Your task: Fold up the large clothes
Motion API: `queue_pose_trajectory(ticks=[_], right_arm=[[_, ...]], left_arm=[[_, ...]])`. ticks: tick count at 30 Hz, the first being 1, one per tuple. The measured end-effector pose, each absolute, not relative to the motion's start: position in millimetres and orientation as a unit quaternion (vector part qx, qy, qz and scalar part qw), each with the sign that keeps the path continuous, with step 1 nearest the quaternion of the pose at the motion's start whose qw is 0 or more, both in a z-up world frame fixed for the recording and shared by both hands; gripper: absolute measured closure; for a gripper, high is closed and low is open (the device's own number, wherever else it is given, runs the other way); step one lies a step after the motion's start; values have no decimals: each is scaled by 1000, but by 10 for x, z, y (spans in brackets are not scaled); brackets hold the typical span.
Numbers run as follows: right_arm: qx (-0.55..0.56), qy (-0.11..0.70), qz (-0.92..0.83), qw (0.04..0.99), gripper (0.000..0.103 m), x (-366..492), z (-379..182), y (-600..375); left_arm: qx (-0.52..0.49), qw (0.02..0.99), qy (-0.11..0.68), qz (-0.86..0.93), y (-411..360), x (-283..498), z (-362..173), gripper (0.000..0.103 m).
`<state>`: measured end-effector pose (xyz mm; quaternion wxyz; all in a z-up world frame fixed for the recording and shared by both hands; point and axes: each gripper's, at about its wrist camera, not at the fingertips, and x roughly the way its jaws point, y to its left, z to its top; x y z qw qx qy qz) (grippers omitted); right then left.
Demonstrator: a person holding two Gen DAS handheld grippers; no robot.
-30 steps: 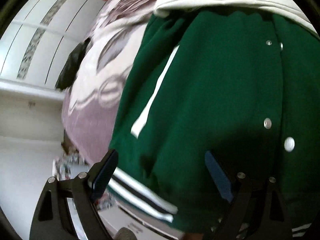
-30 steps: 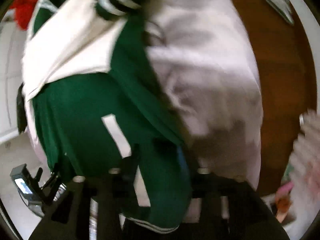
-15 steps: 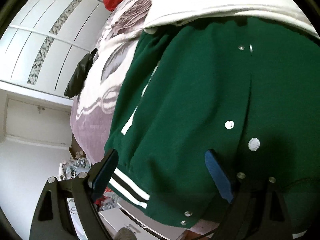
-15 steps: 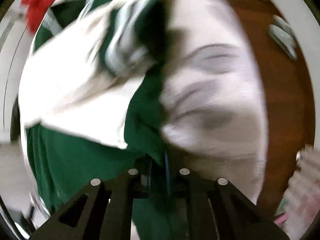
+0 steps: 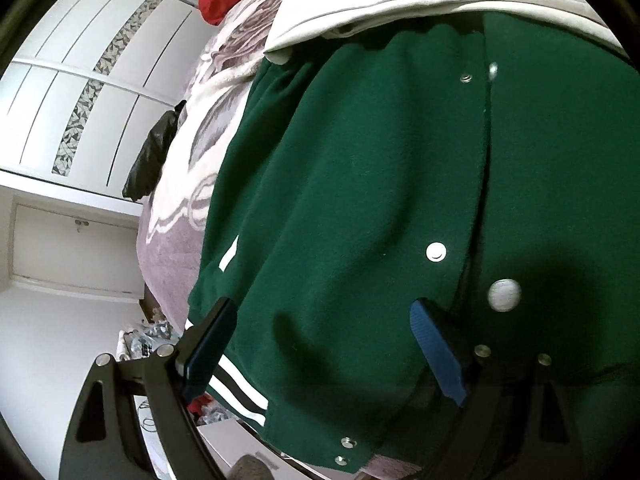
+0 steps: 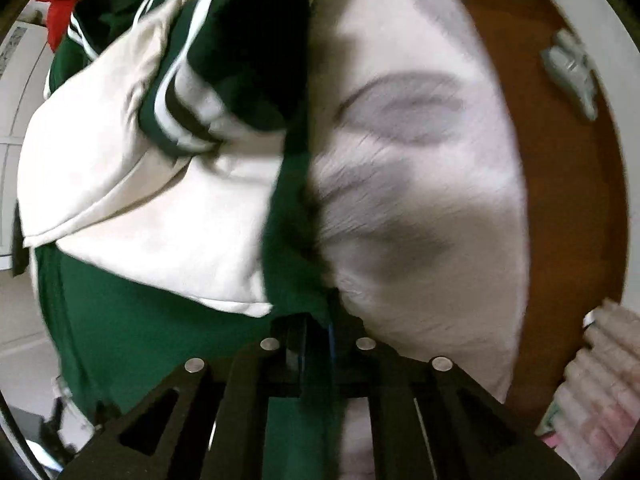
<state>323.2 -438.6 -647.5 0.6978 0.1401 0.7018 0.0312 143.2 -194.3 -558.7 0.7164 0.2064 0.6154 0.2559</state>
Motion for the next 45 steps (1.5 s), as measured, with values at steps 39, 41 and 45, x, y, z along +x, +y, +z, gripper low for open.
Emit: queue_pose_trajectory(ticks=[39,41,45], right_arm=[[61,672,-30,737,89,6383,-6045,-2936],[71,673,-34,736,89,6545,-6048,-3046],[65,684,-4,726,81,6587,-6099,-3048]], left_arm=[[239,695,609,298,-1338,2835,-5744,14],[242,696,609,294,-1402,2868,-5745,14],[244,699,608,288,-1455,2870,-5708,14]])
